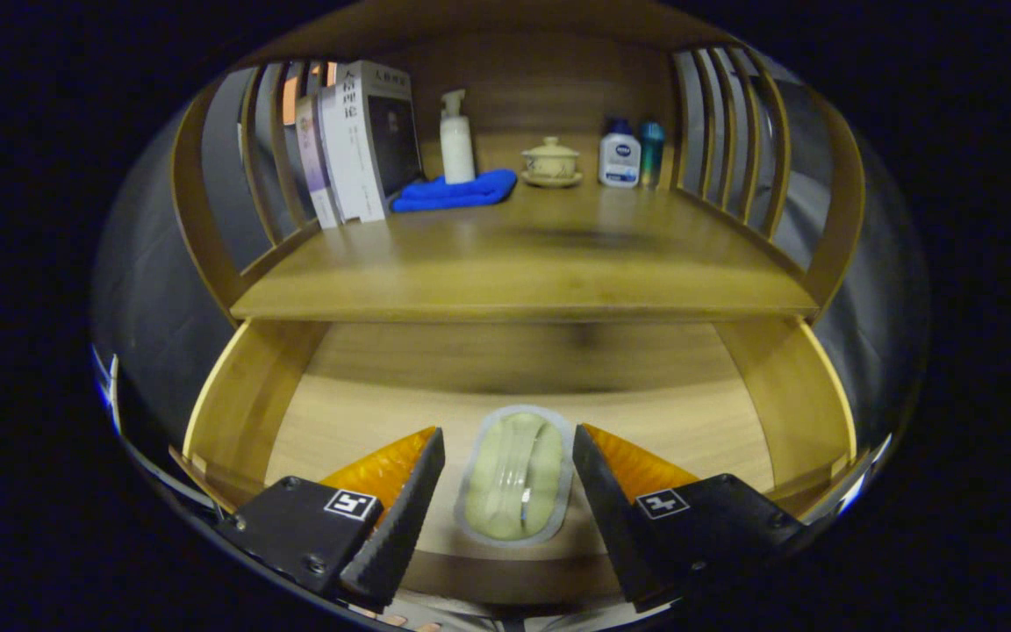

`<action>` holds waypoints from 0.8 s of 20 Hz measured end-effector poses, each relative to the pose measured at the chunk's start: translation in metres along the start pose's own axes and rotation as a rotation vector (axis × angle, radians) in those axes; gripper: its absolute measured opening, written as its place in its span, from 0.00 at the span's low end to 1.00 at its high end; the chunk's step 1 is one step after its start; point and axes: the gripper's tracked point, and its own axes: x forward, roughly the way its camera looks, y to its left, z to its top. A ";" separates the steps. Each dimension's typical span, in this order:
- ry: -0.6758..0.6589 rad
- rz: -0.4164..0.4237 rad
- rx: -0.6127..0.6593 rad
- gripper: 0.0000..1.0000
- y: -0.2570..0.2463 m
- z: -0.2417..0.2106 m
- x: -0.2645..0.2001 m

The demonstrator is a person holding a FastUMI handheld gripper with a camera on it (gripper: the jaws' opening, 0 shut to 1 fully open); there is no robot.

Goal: Pull open the drawer, take out the items inside it, and place them on the countertop above the cabinet.

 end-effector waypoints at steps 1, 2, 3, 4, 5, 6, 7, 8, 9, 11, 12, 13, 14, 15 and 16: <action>0.021 -0.009 -0.011 0.91 -0.001 -0.003 0.003; 0.040 -0.022 -0.021 0.89 -0.002 -0.005 0.005; 0.052 -0.033 -0.030 0.89 -0.003 -0.006 0.007; 0.063 -0.035 -0.035 0.89 -0.003 -0.006 0.008; 0.070 -0.028 -0.027 0.88 -0.002 -0.007 0.008; 0.080 -0.025 -0.020 0.84 -0.001 -0.009 0.009; 0.093 -0.019 -0.019 0.80 0.000 -0.011 0.010; 0.105 -0.014 -0.018 0.74 0.000 -0.015 0.013; 0.117 -0.011 -0.024 0.71 0.000 -0.020 0.014; 0.125 -0.019 -0.024 0.61 -0.002 -0.024 0.016; 0.115 -0.028 -0.029 0.53 -0.003 -0.021 0.018; 0.117 -0.022 -0.014 0.46 -0.003 -0.020 0.015; 0.115 -0.017 -0.012 0.38 -0.001 -0.022 0.017; 0.117 -0.017 -0.008 0.30 -0.002 -0.022 0.017; 0.114 -0.013 -0.010 0.26 -0.002 -0.021 0.016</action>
